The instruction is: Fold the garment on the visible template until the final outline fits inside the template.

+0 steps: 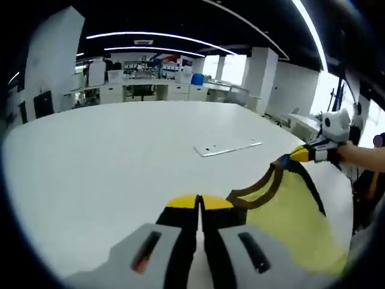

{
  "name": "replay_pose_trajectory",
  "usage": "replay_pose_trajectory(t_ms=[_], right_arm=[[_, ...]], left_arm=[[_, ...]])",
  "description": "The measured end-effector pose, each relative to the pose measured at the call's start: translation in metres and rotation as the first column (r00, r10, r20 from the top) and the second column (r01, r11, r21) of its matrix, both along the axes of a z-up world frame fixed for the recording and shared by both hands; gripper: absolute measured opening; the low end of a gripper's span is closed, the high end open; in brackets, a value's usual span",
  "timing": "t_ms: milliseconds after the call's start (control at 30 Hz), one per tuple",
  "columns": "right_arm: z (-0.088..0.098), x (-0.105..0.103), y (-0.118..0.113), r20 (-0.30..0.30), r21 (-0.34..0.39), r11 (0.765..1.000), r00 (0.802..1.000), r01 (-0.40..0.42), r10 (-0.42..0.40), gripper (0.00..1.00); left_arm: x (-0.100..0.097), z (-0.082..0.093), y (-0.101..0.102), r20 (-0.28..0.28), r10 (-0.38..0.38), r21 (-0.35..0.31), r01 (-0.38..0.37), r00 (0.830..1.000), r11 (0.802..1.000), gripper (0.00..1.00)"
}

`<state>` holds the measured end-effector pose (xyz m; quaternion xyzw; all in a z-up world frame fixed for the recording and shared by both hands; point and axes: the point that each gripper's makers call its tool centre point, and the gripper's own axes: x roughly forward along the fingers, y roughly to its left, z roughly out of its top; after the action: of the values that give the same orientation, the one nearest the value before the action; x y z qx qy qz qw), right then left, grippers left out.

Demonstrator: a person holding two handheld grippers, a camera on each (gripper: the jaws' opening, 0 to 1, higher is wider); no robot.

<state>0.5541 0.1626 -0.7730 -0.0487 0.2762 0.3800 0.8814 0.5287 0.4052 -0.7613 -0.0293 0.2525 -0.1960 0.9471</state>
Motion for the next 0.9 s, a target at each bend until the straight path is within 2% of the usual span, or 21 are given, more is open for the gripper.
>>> replay_pose_trajectory(t_ms=[167, 233, 267, 300, 367, 400, 433, 500, 533, 567, 600, 667, 700, 767, 800, 833, 900], right_arm=[[-0.017, 0.009, -0.004, -0.034, -0.004, 1.000, 0.999, 0.022, -0.022, 0.00], [-0.021, 0.010, -0.004, -0.038, -0.008, 1.000, 0.999, 0.023, -0.023, 0.00], [-0.022, 0.011, -0.005, -0.042, -0.008, 1.000, 0.999, 0.025, -0.025, 0.00], [-0.023, 0.011, -0.004, -0.045, -0.004, 1.000, 0.999, 0.024, -0.025, 0.00], [-0.022, 0.010, -0.004, -0.044, -0.005, 1.000, 0.999, 0.019, -0.019, 0.00], [-0.022, 0.010, -0.004, -0.041, -0.008, 1.000, 0.999, 0.016, -0.017, 0.00], [-0.022, 0.010, -0.004, -0.040, -0.009, 1.000, 0.999, 0.016, -0.016, 0.00], [-0.023, 0.011, -0.005, -0.041, -0.011, 1.000, 0.999, 0.016, -0.016, 0.00], [-0.023, 0.012, -0.005, -0.041, -0.010, 1.000, 0.999, 0.016, -0.016, 0.00], [-0.023, 0.012, -0.005, -0.041, -0.010, 1.000, 0.999, 0.016, -0.017, 0.00], [-0.023, 0.011, -0.005, -0.042, -0.010, 1.000, 0.999, 0.016, -0.016, 0.00], [-0.023, 0.012, -0.005, -0.041, -0.010, 1.000, 0.999, 0.015, -0.015, 0.00], [-0.023, 0.012, -0.005, -0.042, -0.009, 1.000, 0.999, 0.014, -0.015, 0.00], [-0.024, 0.013, -0.006, -0.043, -0.010, 1.000, 0.999, 0.014, -0.014, 0.00], [-0.025, 0.014, -0.006, -0.043, -0.010, 1.000, 0.999, 0.014, -0.015, 0.00], [-0.025, 0.014, -0.006, -0.044, -0.012, 1.000, 0.999, 0.014, -0.015, 0.00], [-0.029, 0.016, -0.008, -0.047, -0.016, 1.000, 0.999, 0.018, -0.019, 0.00]], left_arm=[[-0.004, -0.020, -0.014, -0.048, -0.023, 0.005, 0.024, 0.999, 1.000, 0.00], [-0.004, -0.025, -0.019, -0.070, -0.025, -0.033, 0.023, 0.997, 0.999, 0.00], [-0.006, -0.025, -0.025, -0.075, -0.051, -0.027, 0.049, 0.996, 0.998, 0.00], [-0.009, -0.025, -0.029, -0.061, -0.097, 0.041, 0.100, 0.993, 0.994, 0.00], [-0.008, -0.030, -0.030, -0.066, -0.159, 0.136, 0.166, 0.985, 0.977, 0.17], [-0.009, -0.035, -0.029, -0.085, -0.160, 0.151, 0.172, 0.983, 0.974, 0.27], [-0.010, -0.039, -0.031, -0.104, -0.165, 0.149, 0.180, 0.981, 0.972, 0.32], [-0.014, -0.044, -0.037, -0.145, -0.165, 0.110, 0.181, 0.976, 0.977, 0.24], [-0.019, -0.050, -0.038, -0.189, -0.148, 0.083, 0.166, 0.971, 0.983, 0.21], [-0.020, -0.053, -0.037, -0.198, -0.143, 0.087, 0.162, 0.970, 0.983, 0.19], [-0.019, -0.058, -0.033, -0.209, -0.137, 0.124, 0.165, 0.968, 0.978, 0.18], [-0.019, -0.064, -0.031, -0.209, -0.141, 0.168, 0.178, 0.968, 0.970, 0.18], [-0.019, -0.066, -0.031, -0.213, -0.140, 0.166, 0.177, 0.967, 0.970, 0.18], [-0.022, -0.069, -0.033, -0.233, -0.132, 0.151, 0.170, 0.963, 0.974, 0.04], [-0.024, -0.073, -0.033, -0.255, -0.131, 0.131, 0.168, 0.958, 0.977, 0.00], [-0.020, -0.074, -0.033, -0.247, -0.113, 0.109, 0.144, 0.962, 0.983, 0.00], [-0.020, -0.072, -0.031, -0.236, -0.115, 0.121, 0.147, 0.965, 0.982, 0.00]])
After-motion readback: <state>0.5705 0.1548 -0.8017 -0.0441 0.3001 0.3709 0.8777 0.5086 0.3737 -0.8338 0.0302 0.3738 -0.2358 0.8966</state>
